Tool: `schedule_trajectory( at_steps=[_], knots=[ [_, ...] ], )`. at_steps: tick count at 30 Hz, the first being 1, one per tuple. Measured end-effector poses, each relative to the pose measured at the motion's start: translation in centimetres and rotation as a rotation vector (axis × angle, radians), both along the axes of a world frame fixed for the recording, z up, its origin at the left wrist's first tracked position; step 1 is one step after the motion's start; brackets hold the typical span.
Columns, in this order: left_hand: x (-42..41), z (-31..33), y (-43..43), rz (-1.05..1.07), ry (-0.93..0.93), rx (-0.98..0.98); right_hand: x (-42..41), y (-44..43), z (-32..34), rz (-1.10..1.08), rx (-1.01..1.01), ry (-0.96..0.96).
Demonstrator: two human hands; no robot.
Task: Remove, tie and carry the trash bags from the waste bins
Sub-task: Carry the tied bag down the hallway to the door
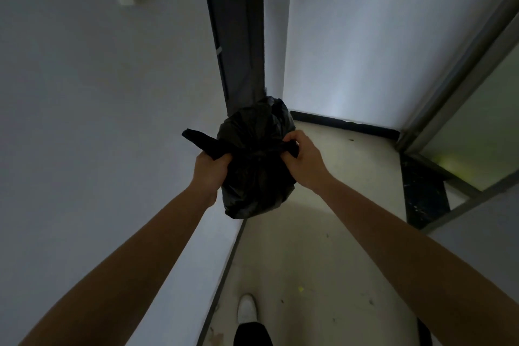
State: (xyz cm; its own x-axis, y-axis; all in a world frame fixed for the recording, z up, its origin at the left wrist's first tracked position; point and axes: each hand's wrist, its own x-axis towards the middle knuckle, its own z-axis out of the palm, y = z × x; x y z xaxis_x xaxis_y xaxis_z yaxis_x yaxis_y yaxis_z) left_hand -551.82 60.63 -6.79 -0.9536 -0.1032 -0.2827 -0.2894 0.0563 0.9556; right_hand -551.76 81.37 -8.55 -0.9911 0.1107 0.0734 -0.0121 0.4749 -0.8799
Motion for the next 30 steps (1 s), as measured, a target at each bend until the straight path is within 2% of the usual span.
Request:
schedule_trajectory(
  at_steps=[5, 10, 17, 24, 30],
  knots=[
    [-8.2, -5.0, 1.0, -0.021, -0.148, 0.098, -7.6, 0.4, -4.0, -0.035, 0.018, -0.104],
    [-13.4, -14.8, 2.6, -0.002, -0.325, 0.048, -12.6, 1.5, -13.9, -0.05, 0.015, -0.294],
    [-16.2, -35.8, 4.0, 0.019, -0.58, -0.055, -14.9, 2.4, -36.0, -0.025, 0.142, -0.45],
    [-14.3, -57.5, 3.3, 0.039, -0.707, -0.153, -13.5, 0.9, -57.8, 0.022, 0.207, -0.628],
    [-11.6, -70.4, 0.8, 0.102, -0.852, -0.154, -12.0, -1.2, -71.3, 0.122, 0.233, -0.69]
  ],
)
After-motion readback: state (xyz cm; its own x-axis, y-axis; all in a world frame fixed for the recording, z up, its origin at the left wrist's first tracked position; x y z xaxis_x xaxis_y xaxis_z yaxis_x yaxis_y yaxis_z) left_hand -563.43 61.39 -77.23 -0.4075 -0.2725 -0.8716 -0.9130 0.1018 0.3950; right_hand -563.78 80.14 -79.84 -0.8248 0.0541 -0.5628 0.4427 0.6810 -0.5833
